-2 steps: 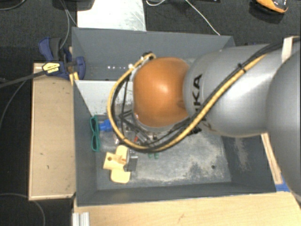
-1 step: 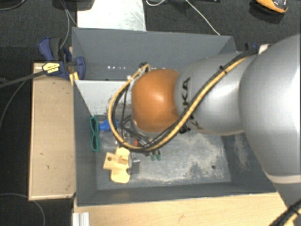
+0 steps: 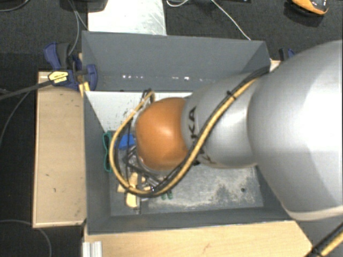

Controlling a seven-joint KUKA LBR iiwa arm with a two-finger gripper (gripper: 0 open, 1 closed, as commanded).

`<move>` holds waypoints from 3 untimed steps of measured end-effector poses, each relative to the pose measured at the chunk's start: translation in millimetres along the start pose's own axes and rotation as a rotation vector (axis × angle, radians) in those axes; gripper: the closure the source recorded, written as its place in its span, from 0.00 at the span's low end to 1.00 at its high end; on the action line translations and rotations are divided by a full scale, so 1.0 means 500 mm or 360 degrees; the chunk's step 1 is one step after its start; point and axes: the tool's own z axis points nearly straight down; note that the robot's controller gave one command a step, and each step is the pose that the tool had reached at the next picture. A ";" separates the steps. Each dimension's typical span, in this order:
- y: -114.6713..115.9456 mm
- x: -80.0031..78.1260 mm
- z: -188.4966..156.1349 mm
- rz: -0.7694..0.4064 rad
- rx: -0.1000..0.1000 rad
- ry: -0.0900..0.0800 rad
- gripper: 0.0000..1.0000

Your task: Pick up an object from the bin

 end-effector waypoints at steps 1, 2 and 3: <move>-0.043 -0.059 0.069 -0.0320 0.0002 -0.0005 0.00; -0.022 -0.046 0.069 -0.0220 -0.0002 -0.0004 0.00; -0.015 -0.050 0.064 -0.0517 0.0003 -0.0016 1.00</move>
Offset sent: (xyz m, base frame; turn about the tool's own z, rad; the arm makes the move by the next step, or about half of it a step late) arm 0.0239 -0.0060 -0.0356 -0.1397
